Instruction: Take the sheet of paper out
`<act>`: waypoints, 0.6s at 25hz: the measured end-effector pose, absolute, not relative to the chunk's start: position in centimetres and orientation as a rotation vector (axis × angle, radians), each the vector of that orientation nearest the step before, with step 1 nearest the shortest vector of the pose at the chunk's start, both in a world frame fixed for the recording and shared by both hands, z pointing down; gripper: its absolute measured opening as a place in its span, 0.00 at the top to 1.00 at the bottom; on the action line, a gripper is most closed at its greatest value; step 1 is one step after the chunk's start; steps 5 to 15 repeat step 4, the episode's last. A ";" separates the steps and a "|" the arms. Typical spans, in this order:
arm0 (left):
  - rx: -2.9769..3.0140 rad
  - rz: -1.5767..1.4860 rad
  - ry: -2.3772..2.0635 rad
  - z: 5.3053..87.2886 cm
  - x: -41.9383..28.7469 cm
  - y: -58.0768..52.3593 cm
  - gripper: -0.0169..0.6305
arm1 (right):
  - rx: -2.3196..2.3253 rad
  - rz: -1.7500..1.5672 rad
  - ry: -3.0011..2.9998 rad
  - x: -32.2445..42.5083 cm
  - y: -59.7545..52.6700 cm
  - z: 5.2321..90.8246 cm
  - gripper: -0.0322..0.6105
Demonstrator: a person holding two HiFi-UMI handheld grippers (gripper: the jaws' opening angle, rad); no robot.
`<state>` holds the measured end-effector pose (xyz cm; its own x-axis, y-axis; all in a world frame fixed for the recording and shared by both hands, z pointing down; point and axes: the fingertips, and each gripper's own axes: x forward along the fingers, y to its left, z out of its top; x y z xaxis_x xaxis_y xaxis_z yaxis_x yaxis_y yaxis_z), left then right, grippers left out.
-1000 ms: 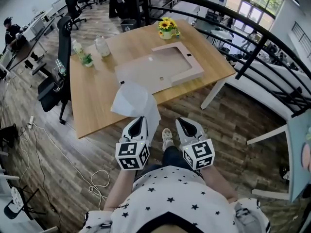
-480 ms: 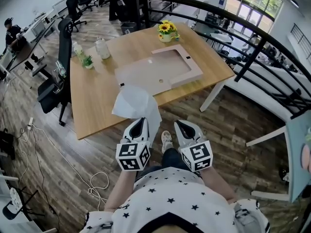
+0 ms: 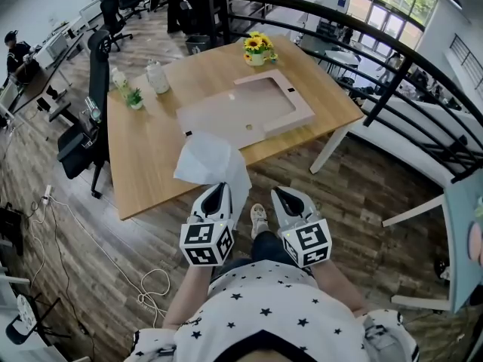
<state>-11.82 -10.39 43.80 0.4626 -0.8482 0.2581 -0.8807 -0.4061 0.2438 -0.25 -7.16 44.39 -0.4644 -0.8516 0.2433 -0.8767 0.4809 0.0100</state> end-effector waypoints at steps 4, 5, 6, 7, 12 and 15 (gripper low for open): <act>2.374 0.132 -1.459 43.8 -11.8 -10.5 0.96 | 1.491 0.173 -2.510 -0.2 -7.3 44.4 0.94; 2.374 0.132 -1.459 43.8 -11.8 -10.5 0.96 | 1.491 0.173 -2.510 -0.2 -7.3 44.4 0.94; 2.374 0.132 -1.459 43.8 -11.8 -10.5 0.96 | 1.491 0.173 -2.510 -0.2 -7.3 44.4 0.94; 2.374 0.132 -1.459 43.8 -11.8 -10.5 0.96 | 1.491 0.173 -2.510 -0.2 -7.3 44.4 0.94; 2.374 0.132 -1.459 43.8 -11.8 -10.5 0.96 | 1.491 0.173 -2.510 -0.2 -7.3 44.4 0.94; 2.374 0.132 -1.459 43.8 -11.8 -10.5 0.96 | 1.491 0.173 -2.510 -0.2 -7.3 44.4 0.94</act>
